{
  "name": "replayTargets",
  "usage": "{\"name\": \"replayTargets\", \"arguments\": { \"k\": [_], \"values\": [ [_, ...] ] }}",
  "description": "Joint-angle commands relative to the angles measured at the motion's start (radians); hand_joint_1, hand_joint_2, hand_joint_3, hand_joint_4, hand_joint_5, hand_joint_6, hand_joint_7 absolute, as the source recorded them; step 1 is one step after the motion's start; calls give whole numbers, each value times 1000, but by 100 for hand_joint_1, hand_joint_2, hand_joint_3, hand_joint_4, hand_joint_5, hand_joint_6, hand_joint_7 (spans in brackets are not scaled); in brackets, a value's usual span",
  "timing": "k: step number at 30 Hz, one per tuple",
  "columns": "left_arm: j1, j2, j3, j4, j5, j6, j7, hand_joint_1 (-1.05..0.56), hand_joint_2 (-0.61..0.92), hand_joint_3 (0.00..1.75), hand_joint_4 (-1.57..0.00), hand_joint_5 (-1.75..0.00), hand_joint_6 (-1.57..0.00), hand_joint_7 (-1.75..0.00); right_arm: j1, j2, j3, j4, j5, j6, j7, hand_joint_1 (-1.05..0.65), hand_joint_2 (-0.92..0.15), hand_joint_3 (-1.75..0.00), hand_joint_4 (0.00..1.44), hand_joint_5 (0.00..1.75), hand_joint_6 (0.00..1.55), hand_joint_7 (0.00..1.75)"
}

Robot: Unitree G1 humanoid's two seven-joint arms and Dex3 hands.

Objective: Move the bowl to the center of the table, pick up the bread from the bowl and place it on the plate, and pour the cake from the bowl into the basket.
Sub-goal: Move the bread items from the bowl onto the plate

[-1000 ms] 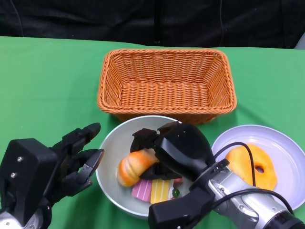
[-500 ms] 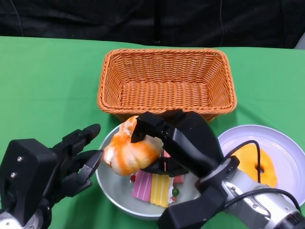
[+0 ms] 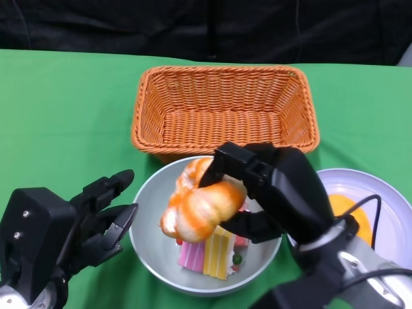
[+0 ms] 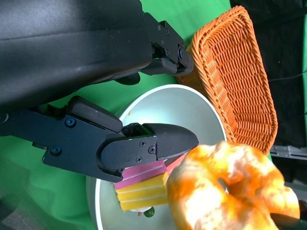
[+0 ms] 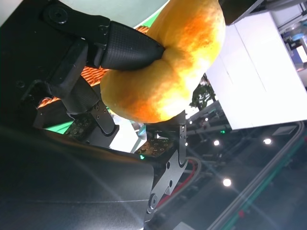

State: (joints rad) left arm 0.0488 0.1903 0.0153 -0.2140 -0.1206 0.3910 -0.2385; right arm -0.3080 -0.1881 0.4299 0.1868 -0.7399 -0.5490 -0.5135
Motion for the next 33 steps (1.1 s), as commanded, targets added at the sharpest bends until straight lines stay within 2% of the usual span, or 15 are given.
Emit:
{"name": "replayTargets", "arguments": {
  "k": [1,7,12,22,28,33],
  "values": [
    [-10,15,15,11,-6,-10,-9,-74,92,59,0,-63,-27,-1,46,-50,-65,-75,53,-25,37,-20,-24,-163,105,175,80,175],
    [-11,14,18,19,-9,-17,-12,-73,92,59,0,-64,-27,-1,113,-101,-160,-147,113,-59,93,-20,-19,-166,103,175,77,175],
    [-8,15,22,28,-12,-27,-18,-74,92,59,0,-66,-27,-1,161,-122,-244,-167,140,-73,100,-17,-13,-172,102,175,77,175],
    [-1,15,29,17,-15,-24,-20,-74,92,58,0,-65,-27,-1,200,-163,-400,-140,158,-55,101,-16,-8,-175,103,175,83,165],
    [-1,18,29,9,-20,-16,-19,-74,92,58,0,-65,-27,0,204,-189,-448,-68,116,-30,69,-19,-10,-174,103,175,83,165],
    [-1,20,31,10,-27,-16,-23,-72,92,58,0,-65,-27,0,205,-205,-456,-26,83,-5,41,-18,-15,-169,103,175,82,166]
  ]
}}
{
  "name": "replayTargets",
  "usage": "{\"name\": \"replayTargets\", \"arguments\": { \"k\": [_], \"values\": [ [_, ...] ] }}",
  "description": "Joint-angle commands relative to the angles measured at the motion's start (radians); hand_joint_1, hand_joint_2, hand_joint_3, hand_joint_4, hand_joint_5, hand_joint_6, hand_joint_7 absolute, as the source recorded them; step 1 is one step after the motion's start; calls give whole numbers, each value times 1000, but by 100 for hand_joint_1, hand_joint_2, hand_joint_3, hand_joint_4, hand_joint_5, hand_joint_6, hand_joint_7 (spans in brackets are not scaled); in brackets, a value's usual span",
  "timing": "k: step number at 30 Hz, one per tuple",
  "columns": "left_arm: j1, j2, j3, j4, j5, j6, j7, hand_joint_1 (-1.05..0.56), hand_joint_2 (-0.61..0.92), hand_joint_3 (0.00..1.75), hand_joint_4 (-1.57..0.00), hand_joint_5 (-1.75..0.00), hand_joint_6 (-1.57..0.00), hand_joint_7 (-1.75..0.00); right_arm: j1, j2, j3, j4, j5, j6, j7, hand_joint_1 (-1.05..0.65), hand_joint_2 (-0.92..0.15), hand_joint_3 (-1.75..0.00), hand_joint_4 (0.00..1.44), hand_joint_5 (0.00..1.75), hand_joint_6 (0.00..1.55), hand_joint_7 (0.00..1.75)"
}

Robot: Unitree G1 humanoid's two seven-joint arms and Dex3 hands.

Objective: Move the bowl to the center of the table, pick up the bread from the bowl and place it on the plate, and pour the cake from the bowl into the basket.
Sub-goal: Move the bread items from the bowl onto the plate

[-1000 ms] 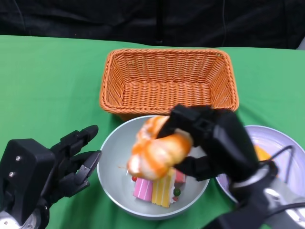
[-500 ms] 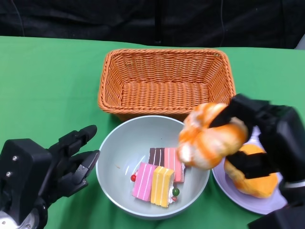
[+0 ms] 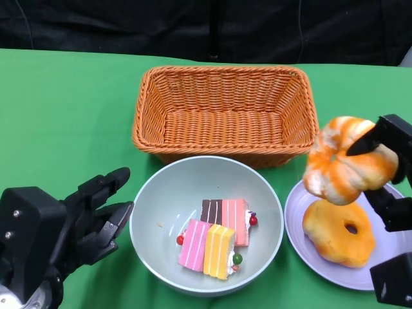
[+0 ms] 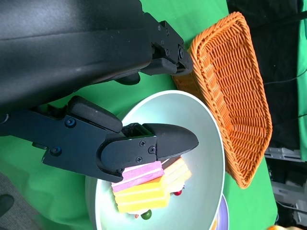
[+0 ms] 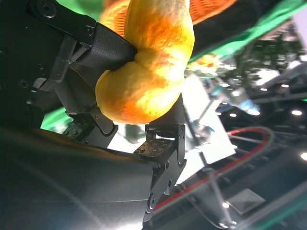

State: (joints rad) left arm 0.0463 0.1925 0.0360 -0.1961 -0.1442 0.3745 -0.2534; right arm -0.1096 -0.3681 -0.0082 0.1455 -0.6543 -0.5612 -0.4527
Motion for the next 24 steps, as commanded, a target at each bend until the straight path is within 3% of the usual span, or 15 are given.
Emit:
{"name": "replayTargets", "arguments": {
  "k": [1,6,9,10,12,13,15,16,18,19,24],
  "values": [
    [1,18,10,-9,-3,2,-8,-72,92,58,0,-64,-27,0,6,-30,-19,31,-19,17,-35,-18,-15,-168,103,175,82,166],
    [0,21,13,-10,-11,10,-9,-72,92,57,0,-65,-27,0,13,-50,-10,63,-62,78,-44,-16,-17,-161,102,175,80,170],
    [0,21,13,-8,-15,7,-9,-72,92,57,0,-65,-27,0,17,-58,-1,58,-59,99,-29,-13,-17,-158,100,175,82,160],
    [0,22,13,-10,-14,8,-8,-72,92,57,0,-65,-27,0,28,-63,3,27,-60,153,31,-13,-17,-158,99,175,83,160],
    [1,23,13,-12,-15,10,-6,-72,92,57,0,-65,-28,-1,55,-74,13,-51,-63,273,177,-20,-38,-112,79,153,85,85],
    [1,23,13,-13,-15,11,-5,-72,92,57,0,-65,-27,-1,69,-79,19,-92,-64,332,250,-27,-50,-86,72,123,79,56],
    [2,23,14,-13,-16,10,-4,-72,92,57,0,-65,-27,0,86,-84,25,-148,-65,402,338,-35,-71,-46,69,88,78,20],
    [2,24,14,-11,-16,8,-5,-72,92,57,0,-65,-27,0,99,-96,32,-182,-61,433,403,-37,-75,-38,68,82,78,13],
    [1,27,14,-10,-17,6,-9,-74,92,56,0,-65,-27,0,135,-120,43,-265,-44,494,541,-59,-89,-25,41,50,47,3],
    [1,28,15,-10,-18,6,-11,-74,92,56,0,-65,-27,0,148,-126,46,-293,-36,512,584,-65,-90,-23,35,44,40,1],
    [-1,28,18,-10,-22,12,-13,-73,92,56,0,-65,-27,0,200,-157,57,-392,-32,541,688,-76,-92,-27,19,35,21,0]
  ]
}}
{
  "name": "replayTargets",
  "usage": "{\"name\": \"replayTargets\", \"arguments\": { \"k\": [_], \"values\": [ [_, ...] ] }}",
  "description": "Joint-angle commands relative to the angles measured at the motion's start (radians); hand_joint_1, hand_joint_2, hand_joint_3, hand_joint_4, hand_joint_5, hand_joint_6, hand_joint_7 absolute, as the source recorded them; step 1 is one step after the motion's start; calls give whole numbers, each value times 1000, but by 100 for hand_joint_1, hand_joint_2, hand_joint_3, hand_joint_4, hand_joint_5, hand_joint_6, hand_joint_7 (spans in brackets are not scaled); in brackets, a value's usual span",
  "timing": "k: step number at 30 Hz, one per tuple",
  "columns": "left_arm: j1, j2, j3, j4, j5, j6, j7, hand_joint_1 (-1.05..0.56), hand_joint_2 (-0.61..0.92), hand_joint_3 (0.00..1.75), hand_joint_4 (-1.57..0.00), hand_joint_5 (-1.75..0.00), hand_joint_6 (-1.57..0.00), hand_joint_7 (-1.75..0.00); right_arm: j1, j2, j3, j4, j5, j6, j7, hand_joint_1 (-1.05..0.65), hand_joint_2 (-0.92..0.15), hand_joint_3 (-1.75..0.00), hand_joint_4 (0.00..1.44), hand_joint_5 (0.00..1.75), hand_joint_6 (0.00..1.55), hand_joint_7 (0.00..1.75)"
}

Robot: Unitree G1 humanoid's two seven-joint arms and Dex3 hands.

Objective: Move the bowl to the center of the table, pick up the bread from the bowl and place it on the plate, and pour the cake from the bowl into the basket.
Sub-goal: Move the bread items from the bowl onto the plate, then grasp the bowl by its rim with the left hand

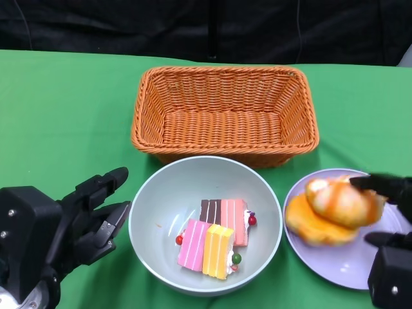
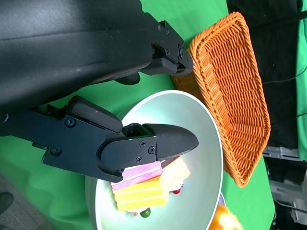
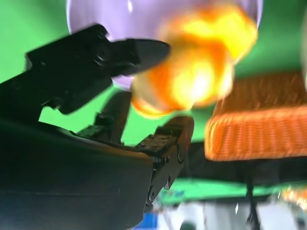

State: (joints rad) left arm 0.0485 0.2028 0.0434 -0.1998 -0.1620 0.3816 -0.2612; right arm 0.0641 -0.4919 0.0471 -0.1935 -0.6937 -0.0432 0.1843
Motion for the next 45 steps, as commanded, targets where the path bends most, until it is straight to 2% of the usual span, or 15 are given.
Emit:
{"name": "replayTargets", "arguments": {
  "k": [1,5,7,11,18,21,32,36,40,45],
  "values": [
    [-3,17,10,-8,-2,6,-4,-73,92,56,0,-65,-27,0,38,-38,5,-81,1,38,78,-77,-92,-28,17,34,18,0],
    [-2,17,8,-10,1,6,-4,-72,92,57,0,-66,-27,0,71,-44,12,-161,-25,73,132,-80,-92,-30,17,36,12,0],
    [-3,18,8,-10,2,8,-4,-74,92,57,0,-64,-27,0,89,-45,12,-195,-42,71,132,-82,-92,-33,22,39,11,0],
    [-3,15,10,-15,-1,19,0,-73,92,56,0,-65,-28,-1,121,-36,9,-248,-106,60,93,-84,-92,-38,23,41,10,0],
    [-2,21,5,-9,7,-5,-8,-73,92,56,0,-64,-27,0,167,13,3,-294,-160,60,-11,-80,-92,-40,20,41,12,1],
    [-1,22,7,-11,11,-13,-6,-70,92,57,0,-63,-27,0,189,39,0,-318,-201,64,-65,-76,-92,-41,23,44,16,3],
    [8,57,-11,-2,79,-109,-9,-68,92,59,0,-61,-27,-1,232,78,-13,-316,-161,9,-139,-69,-92,-41,31,52,20,4],
    [11,64,-16,8,95,-140,-12,-70,92,60,0,-62,-28,-1,233,82,-15,-307,-155,-1,-144,-69,-92,-40,31,53,20,4],
    [17,87,-25,11,153,-216,2,-72,92,56,0,-70,-31,-2,234,106,-11,-280,-112,-44,-193,-66,-92,-37,27,53,20,4],
    [26,94,-38,18,219,-298,20,-69,92,54,0,-72,-31,-2,235,115,-13,-258,-109,-79,-242,-65,-92,-39,25,56,21,4]
  ]
}}
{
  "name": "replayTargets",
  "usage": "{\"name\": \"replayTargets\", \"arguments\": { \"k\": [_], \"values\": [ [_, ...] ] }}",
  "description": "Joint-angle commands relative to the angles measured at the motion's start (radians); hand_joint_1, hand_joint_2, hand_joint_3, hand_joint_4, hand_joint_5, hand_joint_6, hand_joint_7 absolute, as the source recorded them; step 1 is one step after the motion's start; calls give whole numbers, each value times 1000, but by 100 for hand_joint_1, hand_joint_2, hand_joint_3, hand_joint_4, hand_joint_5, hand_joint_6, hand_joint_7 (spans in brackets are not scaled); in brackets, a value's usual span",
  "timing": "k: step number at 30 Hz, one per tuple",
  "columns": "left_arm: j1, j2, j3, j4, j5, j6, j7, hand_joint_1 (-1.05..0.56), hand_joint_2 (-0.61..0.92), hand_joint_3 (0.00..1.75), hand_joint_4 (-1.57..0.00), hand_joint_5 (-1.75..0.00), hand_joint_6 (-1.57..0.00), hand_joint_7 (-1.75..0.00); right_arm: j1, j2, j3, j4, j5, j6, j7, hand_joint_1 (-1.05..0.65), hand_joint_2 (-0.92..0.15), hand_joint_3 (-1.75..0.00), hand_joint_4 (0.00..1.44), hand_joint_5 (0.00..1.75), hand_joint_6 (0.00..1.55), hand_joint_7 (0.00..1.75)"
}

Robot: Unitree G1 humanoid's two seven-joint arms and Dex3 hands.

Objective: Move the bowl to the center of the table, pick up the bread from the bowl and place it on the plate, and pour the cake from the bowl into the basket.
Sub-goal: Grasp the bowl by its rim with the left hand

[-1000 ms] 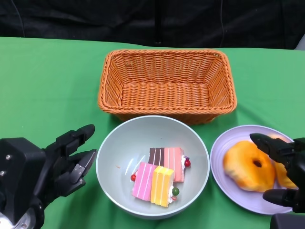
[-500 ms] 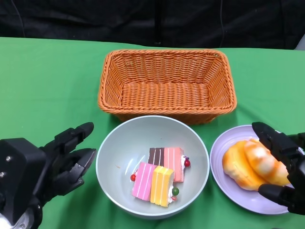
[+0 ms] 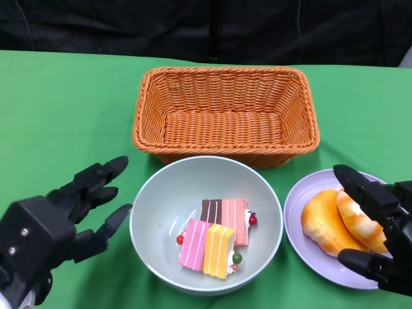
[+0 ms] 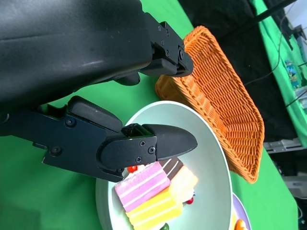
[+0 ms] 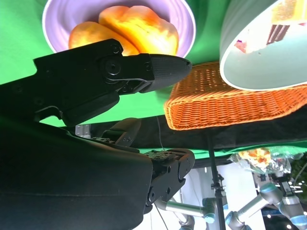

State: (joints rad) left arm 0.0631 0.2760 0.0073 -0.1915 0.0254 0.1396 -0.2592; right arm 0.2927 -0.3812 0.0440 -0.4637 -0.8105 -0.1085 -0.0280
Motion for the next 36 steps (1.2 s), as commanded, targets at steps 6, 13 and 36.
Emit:
{"name": "replayTargets", "arguments": {
  "k": [6,13,36],
  "values": [
    [18,45,-12,21,119,-163,29,-68,92,56,0,-76,-31,-2,10,5,-13,8,7,-23,-32,-64,-92,-39,24,57,21,5],
    [17,135,-5,59,218,-384,27,-70,92,53,0,-80,-33,-3,19,16,-17,6,47,-38,-33,-64,-92,-37,23,59,19,3],
    [-90,324,-28,264,670,-1081,238,-59,87,0,-16,-72,-48,-4,32,34,-17,-9,91,-60,-26,-61,-92,-36,23,63,19,3]
  ]
}}
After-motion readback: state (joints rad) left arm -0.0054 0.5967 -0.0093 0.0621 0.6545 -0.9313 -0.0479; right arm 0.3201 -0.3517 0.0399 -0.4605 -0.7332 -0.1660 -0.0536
